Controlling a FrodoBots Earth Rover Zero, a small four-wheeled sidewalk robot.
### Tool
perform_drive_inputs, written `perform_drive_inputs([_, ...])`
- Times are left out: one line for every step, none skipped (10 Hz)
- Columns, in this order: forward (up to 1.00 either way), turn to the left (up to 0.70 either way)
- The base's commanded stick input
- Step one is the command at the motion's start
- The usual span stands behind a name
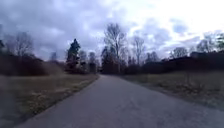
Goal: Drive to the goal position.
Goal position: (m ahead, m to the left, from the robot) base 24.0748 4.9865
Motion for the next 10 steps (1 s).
perform_drive_inputs([0.50,0.00])
perform_drive_inputs([0.50,0.00])
perform_drive_inputs([0.50,0.00])
perform_drive_inputs([0.50,0.00])
perform_drive_inputs([0.50,0.00])
perform_drive_inputs([0.50,0.00])
perform_drive_inputs([0.50,0.00])
perform_drive_inputs([0.50,0.00])
perform_drive_inputs([0.50,0.00])
perform_drive_inputs([0.50,0.00])
